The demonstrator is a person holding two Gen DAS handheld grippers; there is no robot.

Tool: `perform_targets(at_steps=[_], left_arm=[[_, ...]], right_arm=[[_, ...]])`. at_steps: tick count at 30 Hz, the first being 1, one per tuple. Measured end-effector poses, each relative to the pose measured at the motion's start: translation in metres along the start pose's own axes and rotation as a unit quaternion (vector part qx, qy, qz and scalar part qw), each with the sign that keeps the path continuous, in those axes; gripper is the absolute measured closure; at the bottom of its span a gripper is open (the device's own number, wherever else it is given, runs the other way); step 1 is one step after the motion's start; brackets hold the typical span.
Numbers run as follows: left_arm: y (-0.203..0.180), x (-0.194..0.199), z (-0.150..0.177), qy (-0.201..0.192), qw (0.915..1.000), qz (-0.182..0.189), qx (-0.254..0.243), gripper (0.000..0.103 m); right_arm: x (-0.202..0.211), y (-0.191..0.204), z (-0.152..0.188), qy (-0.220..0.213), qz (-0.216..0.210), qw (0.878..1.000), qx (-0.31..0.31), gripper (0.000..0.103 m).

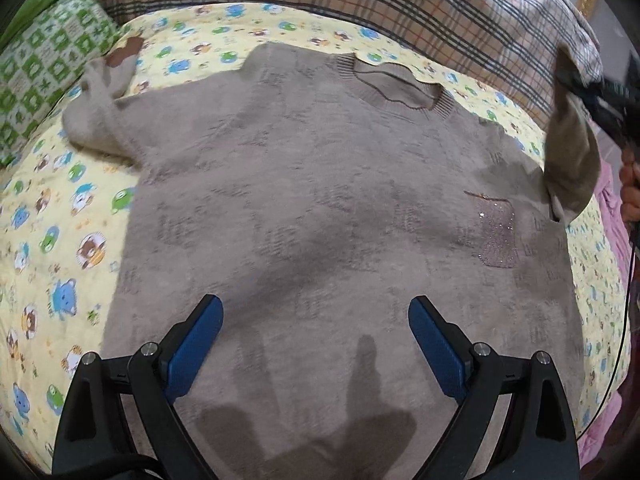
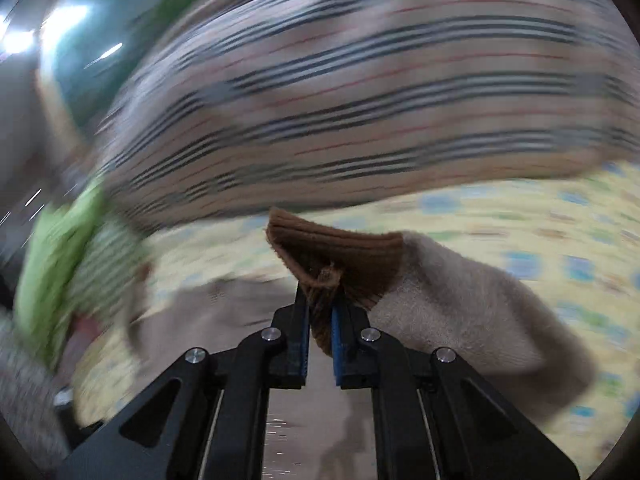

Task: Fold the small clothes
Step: 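Grasp the brown cuff of a sweater sleeve with the right tool, then fold the held sleeve across the sweater with the right tool while the left tool grasps the other brown cuff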

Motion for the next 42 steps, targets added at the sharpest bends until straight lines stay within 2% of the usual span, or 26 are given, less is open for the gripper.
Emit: perform_targets(at_steps=[2,4,6,9,12,16,21,24,26,28,30,32,34,36,38,39,40,41,42], left_arm=[[0.007,0.003,0.001,-0.001,1.0,0.003,0.008,0.008],[0.012,0.007,0.002,-0.003,0.9999,0.007,0.014,0.008],[0.017,0.011,0.002,-0.006,0.9998,0.008,0.018,0.008],[0.021,0.015,0.002,-0.009,0.9996,0.017,0.022,0.008],[0.023,0.018,0.002,-0.013,0.9994,0.024,0.022,0.008],[0.027,0.018,0.0,-0.013,0.999,0.031,0.029,0.008],[0.032,0.018,-0.009,-0.022,0.9985,0.035,0.036,0.008],[0.036,0.015,-0.02,-0.027,0.9978,0.039,0.046,0.008],[0.038,0.011,-0.03,-0.031,0.9973,0.048,0.048,0.008],[0.041,0.004,-0.044,-0.03,0.9965,0.055,0.056,0.008],[0.045,-0.009,-0.06,-0.028,0.9944,0.076,0.067,0.008],[0.054,-0.029,-0.074,-0.009,0.9925,0.085,0.088,0.008],[0.065,-0.05,-0.087,0.01,0.9864,0.108,0.124,0.009],[0.075,-0.065,-0.098,0.006,0.979,0.133,0.154,0.01],[0.076,-0.069,-0.108,-0.019,0.9784,0.138,0.152,0.023],[0.07,-0.072,-0.115,-0.021,0.9782,0.157,0.135,0.074],[0.065,-0.077,-0.116,-0.006,0.9764,0.175,0.127,0.095],[0.061,-0.077,-0.117,-0.007,0.9756,0.183,0.122,0.097],[0.055,-0.068,-0.118,-0.031,0.9795,0.172,0.1,0.097]], right_arm=[[-0.015,0.056,0.005,0.023,-0.058,0.997,0.034,0.093],[-0.031,0.11,0.013,0.049,-0.118,0.99,0.066,0.093],[-0.041,0.146,0.024,0.068,-0.175,0.979,0.078,0.093],[-0.056,0.187,0.039,0.086,-0.215,0.968,0.096,0.093],[-0.082,0.199,0.055,0.118,-0.223,0.964,0.083,0.093],[-0.114,0.202,0.079,0.154,-0.212,0.962,0.072,0.093],[-0.143,0.205,0.099,0.179,-0.197,0.962,0.054,0.093],[-0.154,0.211,0.112,0.2,-0.201,0.958,0.044,0.088],[-0.157,0.21,0.117,0.214,-0.205,0.955,0.031,0.073],[-0.152,0.203,0.117,0.208,-0.199,0.958,0.014,0.058],[-0.139,0.187,0.114,0.192,-0.193,0.962,-0.013,0.058],[-0.116,0.163,0.11,0.17,-0.174,0.969,-0.04,0.057],[-0.092,0.144,0.109,0.147,-0.158,0.974,-0.064,0.057],[-0.061,0.119,0.114,0.123,-0.148,0.976,-0.098,0.057],[-0.034,0.098,0.123,0.102,-0.129,0.979,-0.124,0.057],[-0.02,0.087,0.128,0.09,-0.12,0.979,-0.138,0.057],[-0.011,0.08,0.131,0.083,-0.112,0.979,-0.147,0.057],[0.001,0.071,0.136,0.072,-0.099,0.981,-0.153,0.057],[0.009,0.064,0.14,0.061,-0.086,0.982,-0.154,0.057]])
Point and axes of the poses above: each gripper's, at about its wrist camera, not at the fingertips, and x roughly against the way its jaws point, y to its left, z to its underside, the point moved 4 cm from there along -x, roughly the way its jaws point, and after that the axes turned 5 degrees about z, right-handed, at the moved point
